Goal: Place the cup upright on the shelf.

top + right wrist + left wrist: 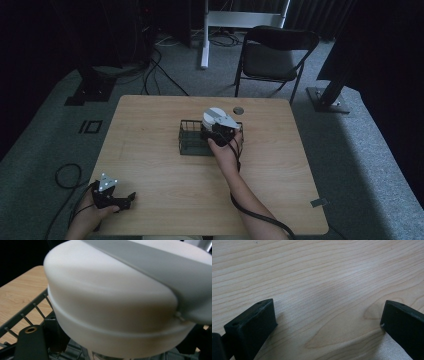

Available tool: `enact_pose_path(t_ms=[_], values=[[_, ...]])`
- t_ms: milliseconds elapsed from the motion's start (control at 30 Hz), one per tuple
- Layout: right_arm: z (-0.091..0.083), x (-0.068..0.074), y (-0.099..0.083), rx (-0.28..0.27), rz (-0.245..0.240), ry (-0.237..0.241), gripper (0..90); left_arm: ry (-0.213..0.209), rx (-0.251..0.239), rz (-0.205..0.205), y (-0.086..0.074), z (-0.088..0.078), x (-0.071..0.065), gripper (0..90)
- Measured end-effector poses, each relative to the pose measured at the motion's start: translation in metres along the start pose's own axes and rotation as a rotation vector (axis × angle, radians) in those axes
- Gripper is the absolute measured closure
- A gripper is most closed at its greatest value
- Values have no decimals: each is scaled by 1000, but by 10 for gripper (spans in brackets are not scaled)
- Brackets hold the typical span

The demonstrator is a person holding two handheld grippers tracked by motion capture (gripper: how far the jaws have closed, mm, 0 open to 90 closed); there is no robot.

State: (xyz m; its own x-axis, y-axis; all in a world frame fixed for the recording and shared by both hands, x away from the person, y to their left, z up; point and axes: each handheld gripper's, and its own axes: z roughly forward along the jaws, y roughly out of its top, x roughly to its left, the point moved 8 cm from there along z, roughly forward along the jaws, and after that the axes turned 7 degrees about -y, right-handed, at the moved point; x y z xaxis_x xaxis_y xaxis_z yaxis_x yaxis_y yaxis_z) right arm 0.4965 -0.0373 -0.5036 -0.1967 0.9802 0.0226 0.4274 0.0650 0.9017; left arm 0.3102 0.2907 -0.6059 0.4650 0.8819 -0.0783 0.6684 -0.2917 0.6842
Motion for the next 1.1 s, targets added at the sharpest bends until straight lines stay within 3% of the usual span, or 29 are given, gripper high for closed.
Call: enact_pose_path(t_ms=[67, 200, 467, 900, 1100], values=[[0, 1, 0, -7, -21, -30, 186, 0, 0, 0, 0, 0, 0, 3], [2, 4, -1, 2, -34, -45, 186, 0, 0, 0, 0, 0, 0, 3], [6, 6, -3, 55, -58, -81, 186, 0, 0, 0, 0, 0, 0, 3], [11, 7, -5, 96, -58, -97, 185, 0, 0, 0, 0, 0, 0, 3], [11, 5, -5, 113, -39, -71, 182, 0, -1, 0, 0, 0, 0, 3]])
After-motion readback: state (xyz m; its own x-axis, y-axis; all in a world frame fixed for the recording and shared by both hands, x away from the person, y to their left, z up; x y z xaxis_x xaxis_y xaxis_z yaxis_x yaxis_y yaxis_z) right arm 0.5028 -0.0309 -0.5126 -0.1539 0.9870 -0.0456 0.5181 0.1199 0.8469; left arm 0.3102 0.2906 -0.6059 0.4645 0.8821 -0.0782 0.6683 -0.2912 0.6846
